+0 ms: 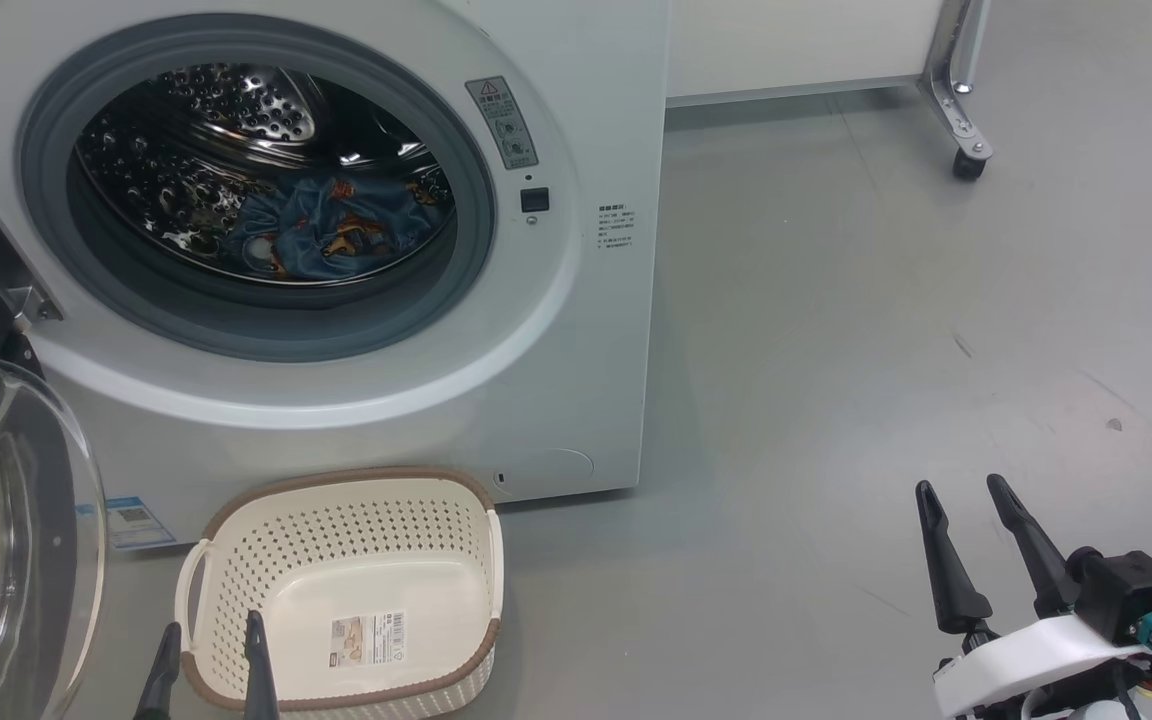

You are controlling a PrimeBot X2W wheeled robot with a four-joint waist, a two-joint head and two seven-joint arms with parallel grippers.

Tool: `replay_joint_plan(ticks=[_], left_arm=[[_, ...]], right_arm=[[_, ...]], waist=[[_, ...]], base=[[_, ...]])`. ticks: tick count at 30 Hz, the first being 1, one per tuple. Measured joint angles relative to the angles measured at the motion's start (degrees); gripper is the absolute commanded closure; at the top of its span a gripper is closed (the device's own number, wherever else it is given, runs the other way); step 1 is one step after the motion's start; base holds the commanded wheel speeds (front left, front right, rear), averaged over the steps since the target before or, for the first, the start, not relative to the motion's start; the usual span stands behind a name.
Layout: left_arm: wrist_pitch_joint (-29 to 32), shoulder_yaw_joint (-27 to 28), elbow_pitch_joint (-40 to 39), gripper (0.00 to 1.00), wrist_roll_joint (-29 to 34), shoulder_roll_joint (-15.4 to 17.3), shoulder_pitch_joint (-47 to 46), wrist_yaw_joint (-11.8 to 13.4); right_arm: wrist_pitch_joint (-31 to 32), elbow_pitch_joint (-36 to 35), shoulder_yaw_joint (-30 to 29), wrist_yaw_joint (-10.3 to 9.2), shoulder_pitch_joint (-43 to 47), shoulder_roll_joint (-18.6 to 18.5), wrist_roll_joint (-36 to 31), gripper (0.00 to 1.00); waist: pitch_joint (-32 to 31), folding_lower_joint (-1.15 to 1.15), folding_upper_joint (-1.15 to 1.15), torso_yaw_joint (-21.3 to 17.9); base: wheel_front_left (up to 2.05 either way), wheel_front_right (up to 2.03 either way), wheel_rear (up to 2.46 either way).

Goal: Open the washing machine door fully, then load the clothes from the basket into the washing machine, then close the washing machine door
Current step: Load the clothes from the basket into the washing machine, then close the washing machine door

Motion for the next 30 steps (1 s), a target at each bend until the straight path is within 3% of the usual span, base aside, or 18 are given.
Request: replay_joint_plan(ticks=[30], left_arm=[[0.00,-0.04,-0.94,0.00,-0.14,0.02,0.59,1.03]], right_arm=[[0.00,0.21,-0.01,0.00,-0.02,0.08,0.00,0.00]], waist=[[0.55,0.00,0.00,0.39]], base=[[-0.05,0.05,0.00]])
